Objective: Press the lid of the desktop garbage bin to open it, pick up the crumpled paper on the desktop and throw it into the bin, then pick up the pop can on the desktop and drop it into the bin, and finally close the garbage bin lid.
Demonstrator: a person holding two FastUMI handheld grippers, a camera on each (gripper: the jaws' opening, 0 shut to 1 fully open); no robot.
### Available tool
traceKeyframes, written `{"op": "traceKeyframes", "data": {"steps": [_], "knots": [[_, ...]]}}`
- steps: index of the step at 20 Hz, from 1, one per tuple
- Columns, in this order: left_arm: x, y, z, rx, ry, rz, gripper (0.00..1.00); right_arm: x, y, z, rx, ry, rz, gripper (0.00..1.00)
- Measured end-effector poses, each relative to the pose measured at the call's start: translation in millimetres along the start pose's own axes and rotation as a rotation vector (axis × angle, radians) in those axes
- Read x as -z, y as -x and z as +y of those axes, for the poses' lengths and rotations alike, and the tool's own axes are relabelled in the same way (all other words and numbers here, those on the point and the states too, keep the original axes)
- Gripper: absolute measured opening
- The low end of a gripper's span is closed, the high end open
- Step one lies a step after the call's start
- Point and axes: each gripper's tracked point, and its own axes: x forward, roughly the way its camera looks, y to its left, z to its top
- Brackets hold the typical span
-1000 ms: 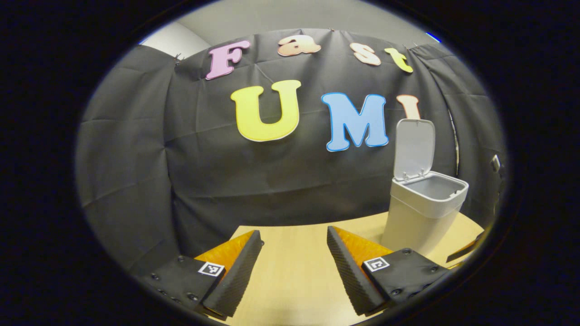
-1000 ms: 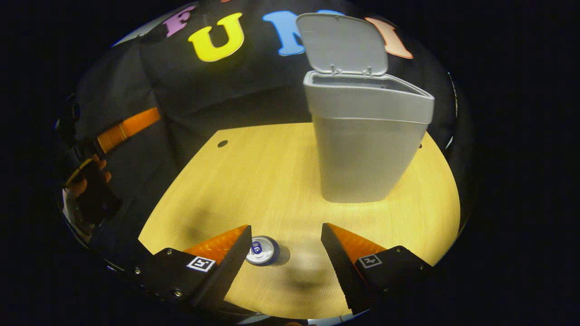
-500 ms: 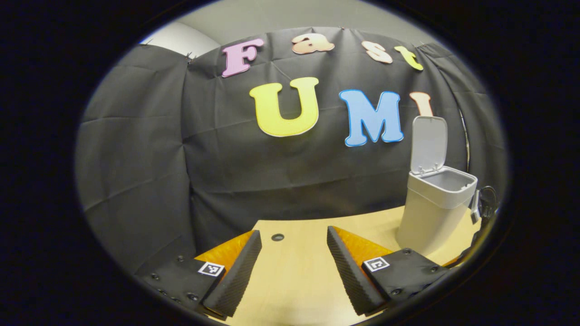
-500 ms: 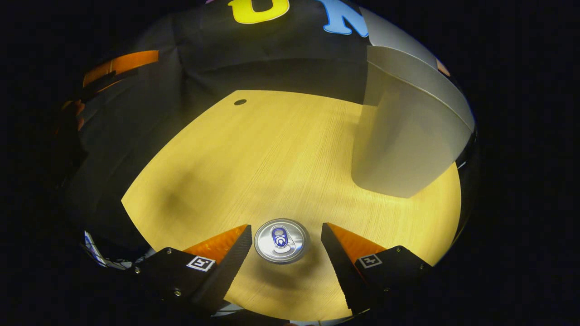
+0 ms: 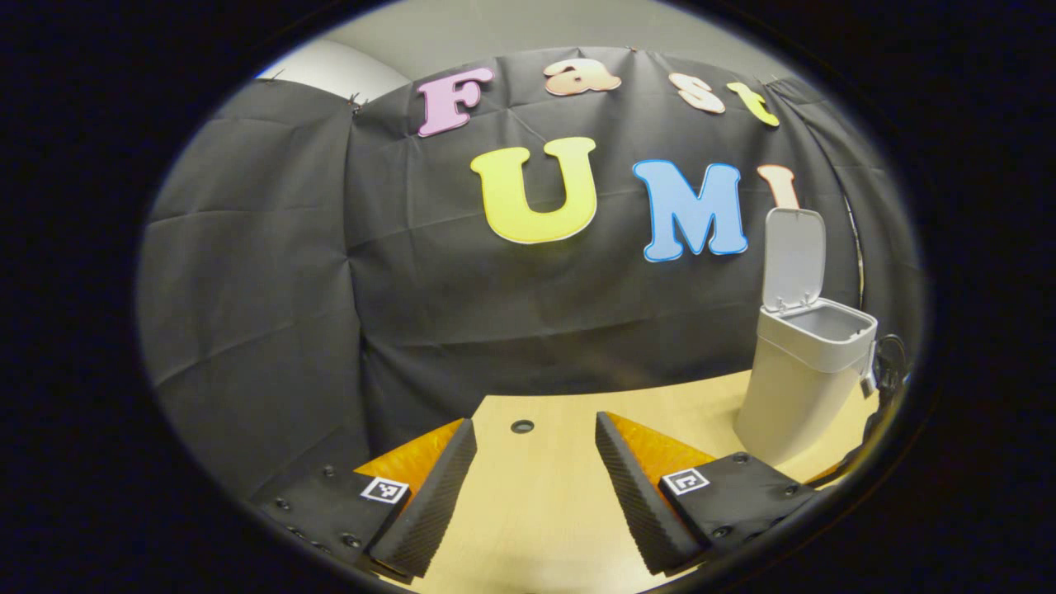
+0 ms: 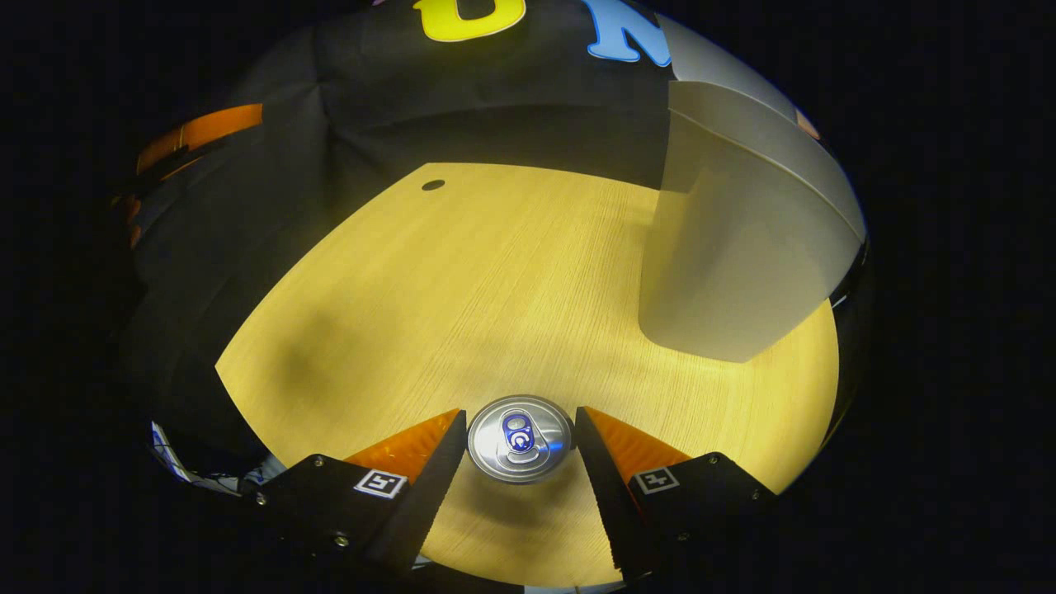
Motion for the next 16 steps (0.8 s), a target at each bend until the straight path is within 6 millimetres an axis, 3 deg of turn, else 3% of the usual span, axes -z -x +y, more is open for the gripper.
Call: {"op": "traceKeyframes", "data": {"steps": [6,9,11,12,14,15,16], "knots": [[-1,-5,-16,0.029,-0.003,-0.001,0.91,-54,22,-6,-0.001,-0.02,-0.127,0.85],[1,-7,-24,0.042,-0.004,0.004,1.0,-85,35,-8,0.001,-0.008,-0.193,0.84],[2,-6,-27,0.047,-0.001,0.006,1.0,-103,46,-9,0.006,0.01,-0.239,0.84],[2,-5,-28,0.049,0.001,0.007,0.95,-117,49,-10,0.007,0.016,-0.263,0.84],[3,-4,-30,0.05,0.0,0.009,0.95,-141,59,-11,0.007,0.019,-0.319,0.84],[3,-4,-30,0.05,-0.001,0.01,1.0,-152,66,-12,0.009,0.018,-0.353,0.84],[2,-4,-29,0.05,-0.001,0.009,0.95,-165,74,-12,0.009,0.016,-0.389,0.84]]}}
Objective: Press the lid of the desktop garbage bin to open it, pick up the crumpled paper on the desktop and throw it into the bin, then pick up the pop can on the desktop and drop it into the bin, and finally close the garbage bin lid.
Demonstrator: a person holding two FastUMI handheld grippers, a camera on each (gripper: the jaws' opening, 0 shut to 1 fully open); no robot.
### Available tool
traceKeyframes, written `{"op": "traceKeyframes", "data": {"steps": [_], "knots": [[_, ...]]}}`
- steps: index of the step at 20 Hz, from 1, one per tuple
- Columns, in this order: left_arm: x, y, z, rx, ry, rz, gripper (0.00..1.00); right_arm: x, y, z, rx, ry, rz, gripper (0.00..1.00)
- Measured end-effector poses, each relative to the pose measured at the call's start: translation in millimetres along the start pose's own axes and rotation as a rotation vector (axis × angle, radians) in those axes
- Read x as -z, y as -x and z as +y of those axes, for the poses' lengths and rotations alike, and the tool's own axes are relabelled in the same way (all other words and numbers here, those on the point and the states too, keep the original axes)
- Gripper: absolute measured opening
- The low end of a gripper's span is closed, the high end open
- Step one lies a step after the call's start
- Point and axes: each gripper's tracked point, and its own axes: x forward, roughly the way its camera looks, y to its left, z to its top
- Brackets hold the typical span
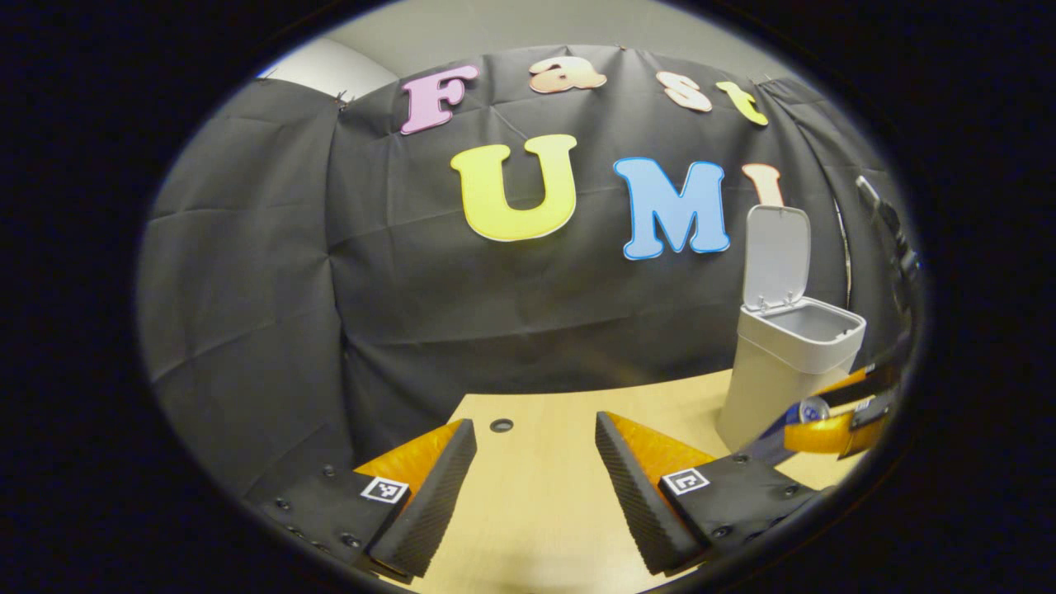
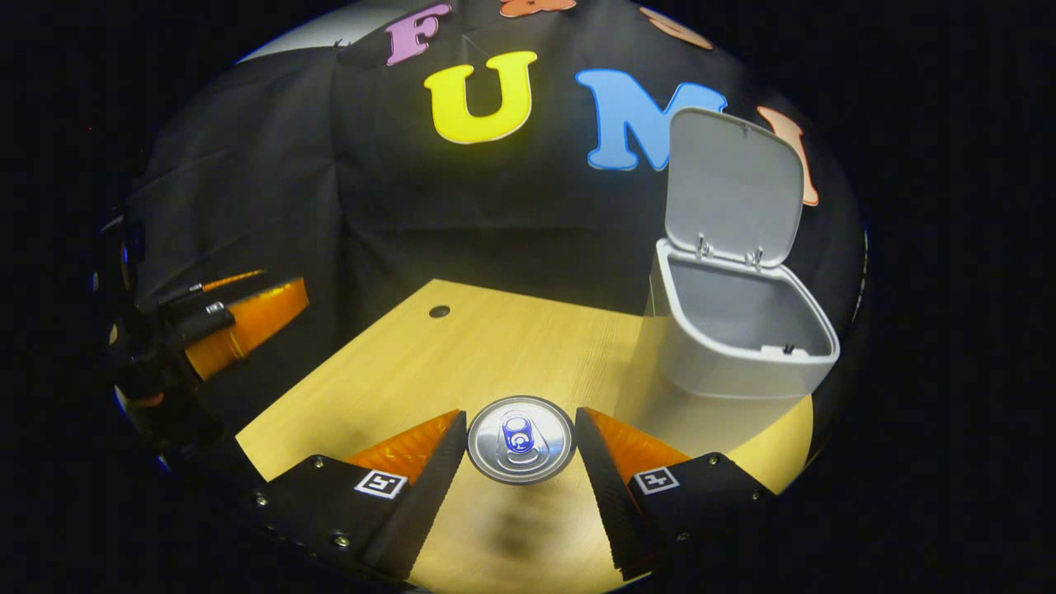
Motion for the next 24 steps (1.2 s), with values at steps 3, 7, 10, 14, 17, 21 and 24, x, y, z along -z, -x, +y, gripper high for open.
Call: {"op": "traceKeyframes", "data": {"steps": [3,7,10,14,17,21,24], "knots": [[0,2,2,-0.007,-0.001,0.003,0.9,-40,8,-3,0.009,-0.007,-0.105,0.84],[3,5,6,-0.015,0.004,0.01,0.98,-97,22,-17,0.042,-0.007,-0.25,0.84],[6,6,8,-0.019,0.005,0.016,1.0,-132,35,-33,0.087,-0.002,-0.35,0.84],[5,4,6,-0.017,0.006,0.02,1.0,-158,48,-63,0.186,-0.028,-0.437,0.84],[5,2,4,-0.013,0.003,0.02,1.0,-168,63,-91,0.283,-0.036,-0.498,0.84],[7,-3,4,-0.007,0.003,0.027,1.0,-180,82,-117,0.388,-0.025,-0.577,0.84],[8,-6,1,0.0,0.001,0.033,1.0,-179,80,-130,0.42,-0.024,-0.585,0.84]]}}
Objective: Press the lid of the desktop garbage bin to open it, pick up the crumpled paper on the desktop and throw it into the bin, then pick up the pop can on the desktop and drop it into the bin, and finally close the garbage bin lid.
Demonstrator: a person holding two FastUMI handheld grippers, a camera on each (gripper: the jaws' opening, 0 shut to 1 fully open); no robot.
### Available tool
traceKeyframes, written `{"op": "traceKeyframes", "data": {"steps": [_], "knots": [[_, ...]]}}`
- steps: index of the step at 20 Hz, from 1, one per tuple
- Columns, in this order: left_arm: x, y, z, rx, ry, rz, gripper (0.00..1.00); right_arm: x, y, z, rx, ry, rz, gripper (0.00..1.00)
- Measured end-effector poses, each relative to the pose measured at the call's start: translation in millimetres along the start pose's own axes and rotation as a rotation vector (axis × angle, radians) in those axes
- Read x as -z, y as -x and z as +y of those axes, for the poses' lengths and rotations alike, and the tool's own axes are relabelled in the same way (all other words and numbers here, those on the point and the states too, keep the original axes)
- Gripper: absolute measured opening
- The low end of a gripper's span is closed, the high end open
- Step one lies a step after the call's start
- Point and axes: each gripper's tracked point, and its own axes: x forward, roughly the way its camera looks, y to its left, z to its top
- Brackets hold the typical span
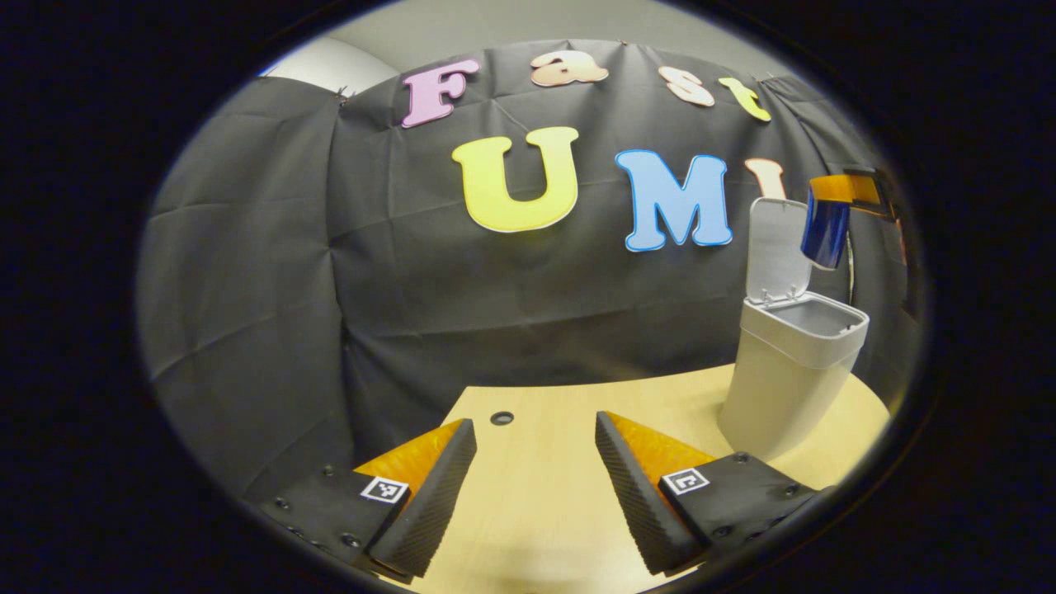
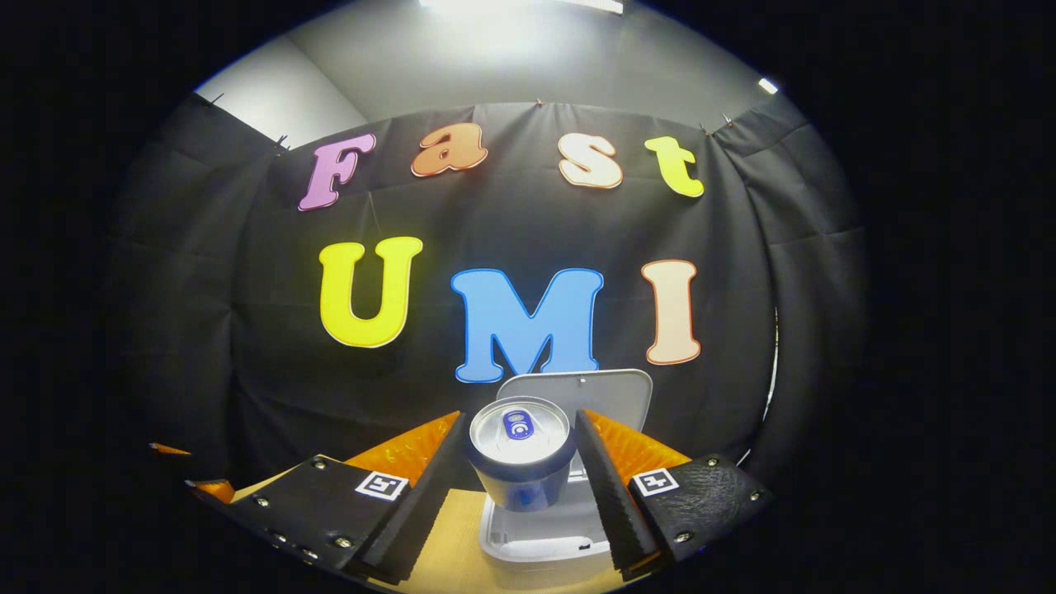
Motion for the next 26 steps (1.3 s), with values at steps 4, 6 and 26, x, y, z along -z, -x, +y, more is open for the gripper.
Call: {"op": "traceKeyframes", "data": {"steps": [4,6,26], "knots": [[-1,-3,-3,0.006,-0.006,0.004,1.0,7,-13,-8,0.021,-0.012,0.014,0.84],[1,-5,-2,0.004,-0.007,0.009,1.0,12,-21,-10,0.025,-0.027,0.025,0.84],[4,-17,-7,0.014,-0.009,0.039,1.0,18,-44,-25,0.064,-0.038,0.029,0.98]]}}
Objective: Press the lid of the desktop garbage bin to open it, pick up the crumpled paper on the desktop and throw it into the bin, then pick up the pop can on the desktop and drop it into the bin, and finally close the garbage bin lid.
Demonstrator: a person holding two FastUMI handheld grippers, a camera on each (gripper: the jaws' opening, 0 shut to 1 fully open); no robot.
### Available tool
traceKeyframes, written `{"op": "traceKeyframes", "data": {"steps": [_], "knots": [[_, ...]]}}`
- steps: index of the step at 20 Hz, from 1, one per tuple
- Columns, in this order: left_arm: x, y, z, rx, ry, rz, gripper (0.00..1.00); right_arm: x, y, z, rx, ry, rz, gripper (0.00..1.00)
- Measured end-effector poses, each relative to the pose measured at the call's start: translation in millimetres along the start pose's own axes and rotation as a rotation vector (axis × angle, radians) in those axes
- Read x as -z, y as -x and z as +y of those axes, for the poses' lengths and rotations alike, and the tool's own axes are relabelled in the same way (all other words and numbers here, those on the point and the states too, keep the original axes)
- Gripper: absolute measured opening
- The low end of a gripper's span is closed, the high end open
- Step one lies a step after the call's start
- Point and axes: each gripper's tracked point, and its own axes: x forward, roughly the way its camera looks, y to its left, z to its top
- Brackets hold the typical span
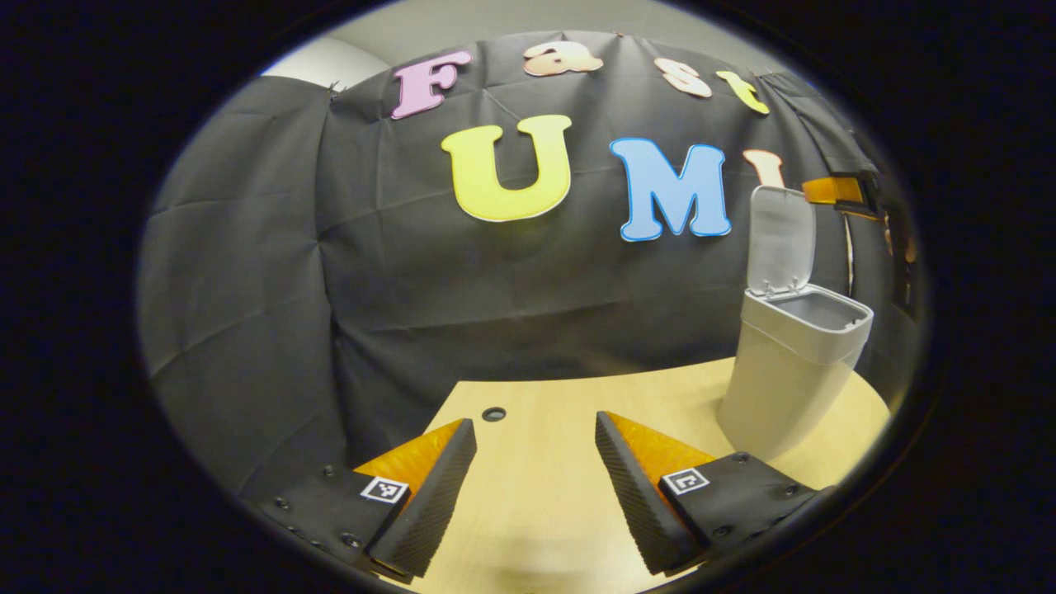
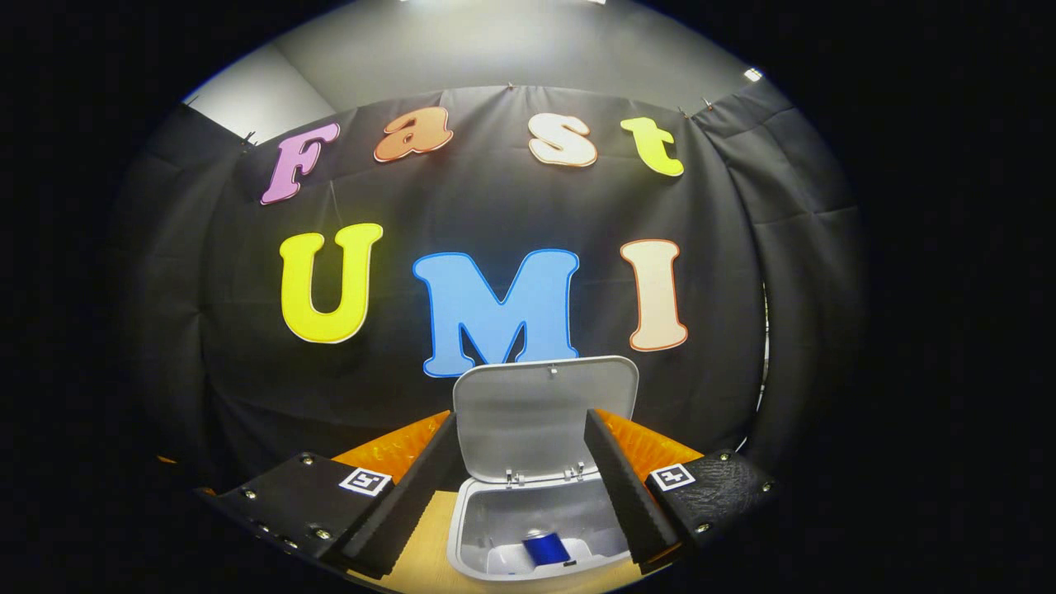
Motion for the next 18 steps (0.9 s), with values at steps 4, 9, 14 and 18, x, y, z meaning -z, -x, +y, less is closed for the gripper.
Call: {"op": "traceKeyframes", "data": {"steps": [4,9,14,18], "knots": [[-1,-4,-5,0.008,-0.005,0.006,1.0,-10,-7,1,0.0,0.011,-0.019,0.98],[0,-10,-12,0.02,-0.001,0.018,0.95,-27,-23,0,0.013,0.052,-0.067,0.98],[10,-13,-13,0.016,0.01,0.035,1.0,-38,-42,2,0.015,0.1,-0.113,0.98],[15,-22,-12,0.001,0.013,0.049,1.0,-40,-60,2,0.01,0.099,-0.121,1.0]]}}
